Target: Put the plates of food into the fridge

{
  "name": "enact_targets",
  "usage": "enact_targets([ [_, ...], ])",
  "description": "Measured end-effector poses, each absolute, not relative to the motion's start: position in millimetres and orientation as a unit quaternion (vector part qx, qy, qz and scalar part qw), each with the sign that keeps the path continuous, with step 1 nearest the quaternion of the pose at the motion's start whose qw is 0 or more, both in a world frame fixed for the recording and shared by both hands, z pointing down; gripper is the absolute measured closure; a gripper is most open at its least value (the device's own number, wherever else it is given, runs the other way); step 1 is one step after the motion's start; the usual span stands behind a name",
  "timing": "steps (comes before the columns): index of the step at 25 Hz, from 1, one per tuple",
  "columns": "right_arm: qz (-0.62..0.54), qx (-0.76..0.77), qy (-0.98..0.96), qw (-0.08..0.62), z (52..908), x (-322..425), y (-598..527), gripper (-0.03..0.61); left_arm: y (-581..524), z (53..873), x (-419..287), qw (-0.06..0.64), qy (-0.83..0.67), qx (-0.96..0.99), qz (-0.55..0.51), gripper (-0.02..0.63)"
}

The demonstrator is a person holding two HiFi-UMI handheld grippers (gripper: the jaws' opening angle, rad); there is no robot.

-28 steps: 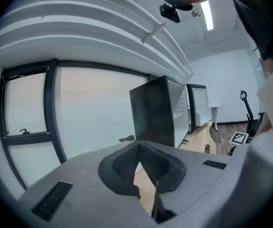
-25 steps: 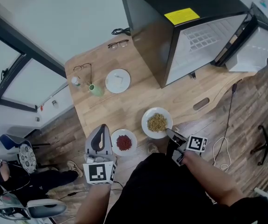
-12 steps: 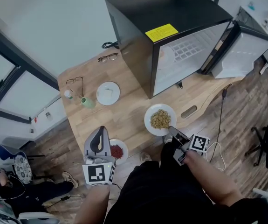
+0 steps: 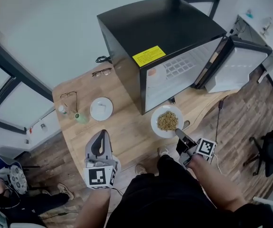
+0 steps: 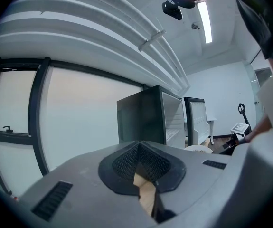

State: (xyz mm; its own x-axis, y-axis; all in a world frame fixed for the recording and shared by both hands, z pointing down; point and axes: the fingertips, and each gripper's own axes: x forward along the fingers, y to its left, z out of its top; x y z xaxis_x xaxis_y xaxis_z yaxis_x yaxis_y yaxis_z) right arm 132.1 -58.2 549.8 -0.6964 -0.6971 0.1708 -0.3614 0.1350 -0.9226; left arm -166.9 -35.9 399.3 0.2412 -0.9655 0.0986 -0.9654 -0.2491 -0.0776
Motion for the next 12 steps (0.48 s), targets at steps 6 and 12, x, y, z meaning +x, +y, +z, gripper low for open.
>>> enact_targets([
  [6, -0.533, -0.372, 0.738, 0.18, 525, 163, -101, 0.545, -63, 386, -148, 0.011, 0.612, -0.789, -0.054, 0.611],
  [12, -0.519, -0.376, 0.736, 0.217, 502, 191, -146, 0.545, -87, 377, -126, 0.021, 0.608, -0.792, -0.049, 0.611],
])
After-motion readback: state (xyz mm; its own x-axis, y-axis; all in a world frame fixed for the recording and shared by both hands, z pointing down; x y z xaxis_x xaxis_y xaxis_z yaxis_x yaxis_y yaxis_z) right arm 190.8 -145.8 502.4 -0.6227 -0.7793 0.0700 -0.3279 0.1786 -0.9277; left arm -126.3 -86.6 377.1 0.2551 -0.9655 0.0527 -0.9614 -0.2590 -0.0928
